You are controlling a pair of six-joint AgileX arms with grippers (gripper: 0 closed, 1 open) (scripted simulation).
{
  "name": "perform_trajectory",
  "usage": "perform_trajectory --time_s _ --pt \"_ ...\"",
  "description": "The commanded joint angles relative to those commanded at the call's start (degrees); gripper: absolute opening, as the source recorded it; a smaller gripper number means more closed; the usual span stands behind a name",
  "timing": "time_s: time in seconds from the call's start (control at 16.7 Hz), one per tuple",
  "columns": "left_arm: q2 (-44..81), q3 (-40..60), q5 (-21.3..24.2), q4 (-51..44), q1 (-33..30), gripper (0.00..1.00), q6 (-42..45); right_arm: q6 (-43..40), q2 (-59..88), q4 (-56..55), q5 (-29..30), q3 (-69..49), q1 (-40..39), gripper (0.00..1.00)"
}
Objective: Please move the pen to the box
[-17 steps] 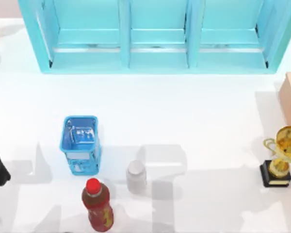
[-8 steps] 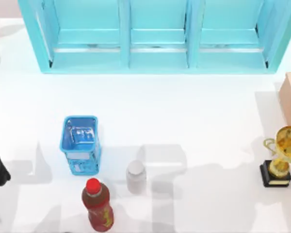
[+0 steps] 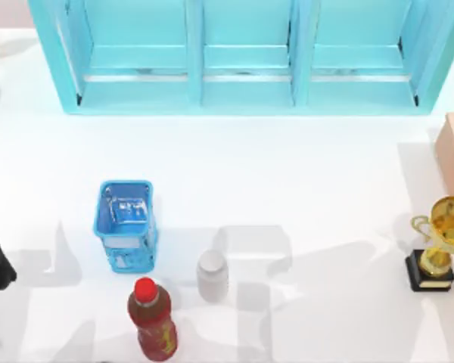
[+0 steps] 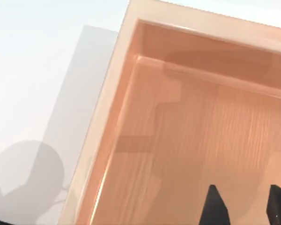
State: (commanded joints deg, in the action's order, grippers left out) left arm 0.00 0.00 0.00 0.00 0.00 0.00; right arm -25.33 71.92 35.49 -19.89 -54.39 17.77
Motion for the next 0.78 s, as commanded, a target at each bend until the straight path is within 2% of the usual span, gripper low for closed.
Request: perform_trajectory --time_s 0.06,0.78 --pt "0.0 0.0 0.0 0.0 0.0 1.00 0.0 0.0 0.0 0.0 0.0 0.0 0.0 0.00" --pt "0.0 0.0 0.0 0.0 0.0 1.00 0.0 0.0 0.0 0.0 0.0 0.0 0.0 0.90"
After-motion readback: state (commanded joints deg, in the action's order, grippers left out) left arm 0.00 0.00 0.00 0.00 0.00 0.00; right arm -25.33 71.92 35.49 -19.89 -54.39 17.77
